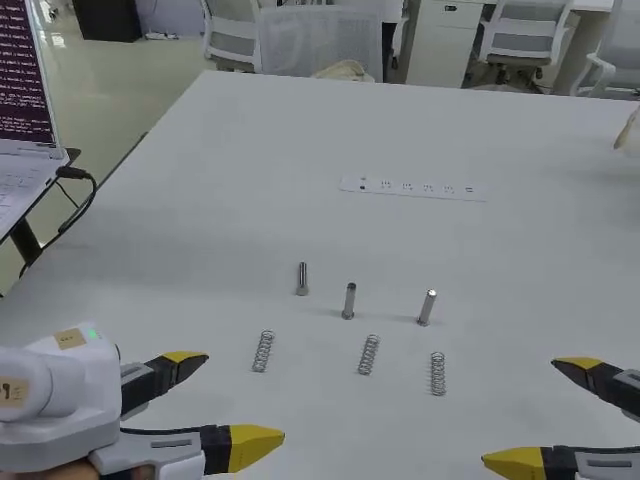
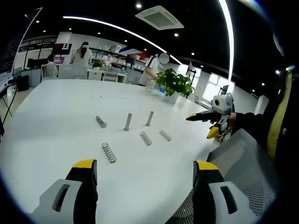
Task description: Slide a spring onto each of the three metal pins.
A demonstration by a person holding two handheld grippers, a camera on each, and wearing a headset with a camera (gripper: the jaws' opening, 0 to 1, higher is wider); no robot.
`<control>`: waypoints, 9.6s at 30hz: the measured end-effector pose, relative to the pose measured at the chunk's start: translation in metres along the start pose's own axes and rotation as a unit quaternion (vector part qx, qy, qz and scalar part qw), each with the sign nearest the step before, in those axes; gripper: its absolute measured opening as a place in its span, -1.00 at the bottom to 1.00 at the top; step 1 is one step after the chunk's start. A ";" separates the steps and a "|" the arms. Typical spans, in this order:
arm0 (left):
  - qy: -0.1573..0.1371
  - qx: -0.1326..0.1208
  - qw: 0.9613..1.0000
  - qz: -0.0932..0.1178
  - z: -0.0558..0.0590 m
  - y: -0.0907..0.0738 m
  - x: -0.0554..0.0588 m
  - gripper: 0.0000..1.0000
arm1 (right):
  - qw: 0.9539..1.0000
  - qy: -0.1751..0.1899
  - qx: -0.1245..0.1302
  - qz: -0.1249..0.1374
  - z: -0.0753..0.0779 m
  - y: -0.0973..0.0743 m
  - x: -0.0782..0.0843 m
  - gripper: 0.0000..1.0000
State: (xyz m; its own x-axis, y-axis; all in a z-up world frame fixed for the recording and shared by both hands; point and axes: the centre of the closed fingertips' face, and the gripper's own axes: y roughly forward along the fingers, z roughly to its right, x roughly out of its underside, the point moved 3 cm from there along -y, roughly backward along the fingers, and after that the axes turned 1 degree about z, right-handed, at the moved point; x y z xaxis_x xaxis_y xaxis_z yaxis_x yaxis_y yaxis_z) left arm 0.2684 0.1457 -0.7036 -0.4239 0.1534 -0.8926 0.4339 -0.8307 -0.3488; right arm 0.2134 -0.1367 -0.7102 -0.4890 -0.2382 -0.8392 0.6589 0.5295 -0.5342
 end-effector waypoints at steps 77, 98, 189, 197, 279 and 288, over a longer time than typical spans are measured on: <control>0.015 -0.009 1.000 -0.009 -0.022 0.015 -0.016 0.50 | 1.000 0.008 0.007 -0.009 0.000 -0.003 0.007 0.92; 0.031 -0.018 0.999 -0.019 -0.053 0.062 -0.044 0.44 | 1.000 0.015 0.012 -0.008 -0.001 -0.001 0.007 0.92; 0.052 -0.168 0.979 -0.098 -0.145 0.194 -0.056 -0.61 | 0.997 0.042 0.003 -0.057 0.011 0.007 0.031 0.86; 0.056 -0.178 0.977 -0.106 -0.153 0.191 -0.056 -0.83 | 0.997 0.041 0.002 -0.058 0.011 0.006 0.030 0.85; 0.069 -0.171 0.980 -0.078 -0.119 0.119 -0.064 -1.00 | 0.999 0.001 -0.024 -0.043 -0.006 0.012 0.010 0.81; 0.066 -0.168 0.981 -0.073 -0.110 0.113 -0.058 -1.00 | 0.999 -0.007 -0.026 -0.043 -0.007 0.012 0.006 0.81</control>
State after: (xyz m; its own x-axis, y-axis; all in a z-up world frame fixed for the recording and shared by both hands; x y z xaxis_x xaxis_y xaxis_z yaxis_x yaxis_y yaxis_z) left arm 0.4292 0.1018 -0.7223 -0.4046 0.3438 -0.8474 0.6224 -0.5754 -0.5306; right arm 0.2142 -0.1256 -0.7212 -0.5347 -0.2959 -0.7916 0.5843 0.5473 -0.5993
